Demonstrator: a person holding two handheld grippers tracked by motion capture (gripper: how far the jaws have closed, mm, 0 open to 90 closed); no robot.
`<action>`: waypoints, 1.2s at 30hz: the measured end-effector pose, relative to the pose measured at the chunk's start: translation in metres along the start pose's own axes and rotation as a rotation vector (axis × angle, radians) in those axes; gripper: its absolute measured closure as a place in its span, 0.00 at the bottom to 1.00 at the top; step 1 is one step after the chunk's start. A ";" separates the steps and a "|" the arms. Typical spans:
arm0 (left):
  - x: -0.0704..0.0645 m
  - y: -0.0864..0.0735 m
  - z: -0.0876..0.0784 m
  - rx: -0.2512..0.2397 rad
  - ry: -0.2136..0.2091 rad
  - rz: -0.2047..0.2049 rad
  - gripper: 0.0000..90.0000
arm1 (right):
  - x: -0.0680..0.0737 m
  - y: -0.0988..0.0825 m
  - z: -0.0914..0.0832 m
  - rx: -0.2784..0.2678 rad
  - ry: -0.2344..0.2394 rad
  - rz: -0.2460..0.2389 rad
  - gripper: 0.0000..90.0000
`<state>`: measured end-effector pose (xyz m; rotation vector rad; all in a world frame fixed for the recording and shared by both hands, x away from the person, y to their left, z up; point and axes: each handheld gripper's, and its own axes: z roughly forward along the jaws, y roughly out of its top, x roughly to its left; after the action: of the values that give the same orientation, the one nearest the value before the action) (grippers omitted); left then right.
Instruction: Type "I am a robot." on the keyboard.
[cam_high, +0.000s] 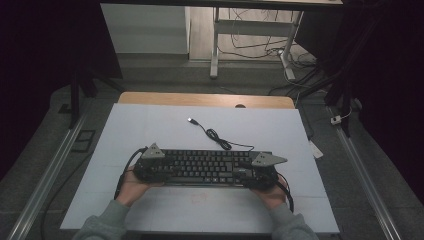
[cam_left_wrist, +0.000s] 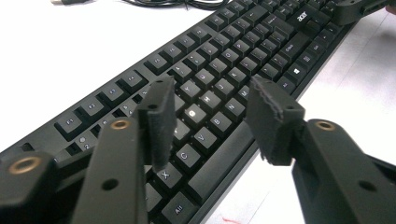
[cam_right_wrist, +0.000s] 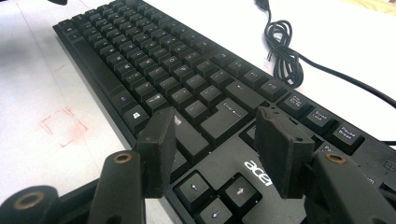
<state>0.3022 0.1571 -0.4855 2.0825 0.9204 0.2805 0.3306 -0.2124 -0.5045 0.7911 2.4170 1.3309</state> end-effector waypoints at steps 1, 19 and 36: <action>0.000 0.000 0.000 0.000 0.002 0.001 0.53 | 0.000 0.000 0.000 0.008 -0.006 -0.003 0.54; 0.014 0.002 -0.013 -0.025 0.035 -0.076 0.39 | 0.000 -0.001 0.002 0.025 -0.010 -0.017 0.53; 0.034 -0.009 -0.011 0.028 0.129 -0.123 0.43 | 0.001 -0.001 0.003 0.032 -0.016 -0.027 0.53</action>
<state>0.3162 0.1912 -0.4893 2.0425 1.1308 0.3411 0.3308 -0.2102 -0.5067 0.7716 2.4330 1.2743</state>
